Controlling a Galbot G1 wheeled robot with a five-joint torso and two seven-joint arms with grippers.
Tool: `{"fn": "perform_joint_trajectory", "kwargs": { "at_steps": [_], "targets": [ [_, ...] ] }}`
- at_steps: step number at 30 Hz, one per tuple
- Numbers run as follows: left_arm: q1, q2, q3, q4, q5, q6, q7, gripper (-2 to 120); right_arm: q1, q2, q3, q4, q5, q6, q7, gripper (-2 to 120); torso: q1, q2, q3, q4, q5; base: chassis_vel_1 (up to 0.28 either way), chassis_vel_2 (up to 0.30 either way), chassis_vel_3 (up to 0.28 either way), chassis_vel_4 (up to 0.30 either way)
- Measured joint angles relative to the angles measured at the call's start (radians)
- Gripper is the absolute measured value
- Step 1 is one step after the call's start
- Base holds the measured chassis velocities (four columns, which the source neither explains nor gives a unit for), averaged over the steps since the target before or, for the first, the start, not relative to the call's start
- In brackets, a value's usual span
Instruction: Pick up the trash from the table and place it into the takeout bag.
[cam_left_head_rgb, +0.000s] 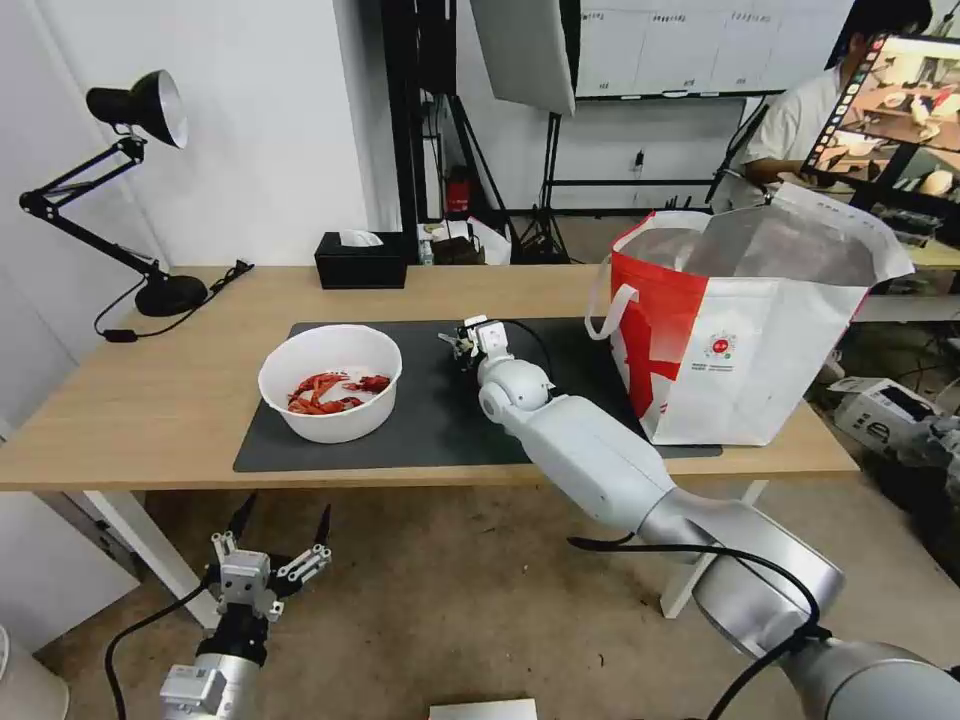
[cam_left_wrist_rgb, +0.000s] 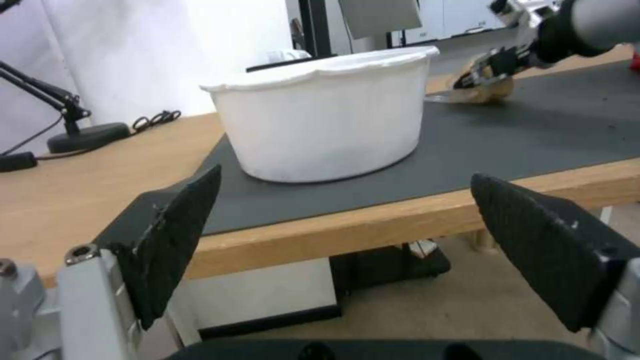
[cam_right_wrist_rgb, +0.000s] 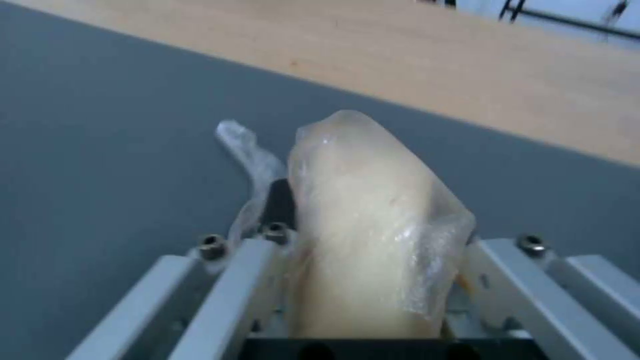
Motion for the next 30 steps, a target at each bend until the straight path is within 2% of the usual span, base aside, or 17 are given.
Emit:
{"fn": "perform_joint_trajectory", "kwargs": {
  "at_steps": [2, 3, 5, 9, 10, 11, 14, 19, 22, 30],
  "targets": [
    [0.003, 0.004, -0.007, -0.004, -0.001, 0.000, 0.000, 100, -0.020, -0.053, -0.011, 0.088, -0.019, 0.004, 0.017, 14, 0.000, 0.000, 0.000, -0.0001, 0.0001, 0.000, 0.000, 0.000, 0.000],
    [0.003, 0.004, -0.007, -0.004, -0.001, 0.000, 0.000, 100, -0.020, -0.053, -0.011, 0.088, -0.019, 0.004, 0.017, 14, 0.000, 0.000, 0.000, -0.0001, 0.0001, 0.000, 0.000, 0.000, 0.000],
    [0.006, 0.004, -0.010, -0.004, -0.002, -0.001, -0.001, 100, -0.043, -0.104, -0.012, 0.184, -0.059, 0.020, 0.043, 10, 0.000, 0.000, 0.000, -0.0005, 0.0002, 0.000, 0.000, 0.000, 0.000],
    [0.007, 0.004, -0.011, -0.005, -0.002, -0.002, -0.001, 100, -0.058, -0.136, -0.004, 0.255, -0.080, 0.027, 0.066, 8, 0.000, 0.000, 0.000, -0.0003, 0.0002, 0.000, 0.000, 0.000, 0.000],
    [0.006, 0.001, -0.011, -0.005, -0.002, -0.002, -0.001, 100, -0.087, -0.189, 0.029, 0.393, -0.116, 0.035, 0.116, 8, 0.000, 0.000, 0.000, -0.0002, 0.0002, 0.000, 0.000, 0.000, 0.000],
    [0.006, 0.001, -0.011, -0.005, -0.002, -0.002, -0.001, 100, -0.087, -0.189, 0.029, 0.393, -0.116, 0.035, 0.116, 8, 0.000, 0.000, 0.000, -0.0002, 0.0002, 0.000, 0.000, 0.000, 0.000],
    [0.003, -0.001, -0.001, -0.005, -0.001, -0.002, -0.001, 100, -0.120, -0.261, 0.113, 0.586, -0.145, 0.038, 0.210, 8, 0.000, 0.000, 0.000, -0.0003, 0.0002, 0.000, 0.000, 0.000, 0.000],
    [-0.001, -0.002, 0.007, -0.004, 0.001, -0.002, -0.001, 100, -0.117, -0.304, 0.181, 0.663, -0.147, 0.026, 0.258, 7, 0.000, 0.000, 0.000, -0.0002, 0.0001, 0.000, 0.000, 0.000, 0.000],
    [-0.006, -0.001, 0.008, -0.004, 0.001, -0.001, -0.002, 100, -0.097, -0.360, 0.239, 0.714, -0.103, -0.032, 0.259, 7, 0.000, 0.000, 0.000, -0.0002, 0.0001, 0.000, 0.000, 0.000, 0.000],
    [-0.013, 0.007, 0.007, -0.002, -0.005, 0.001, -0.004, 100, -0.085, -0.440, 0.317, 0.689, -0.027, -0.080, 0.260, 7, 0.000, 0.000, 0.000, -0.0002, 0.0001, 0.000, 0.000, 0.000, 0.000]
  ]
}}
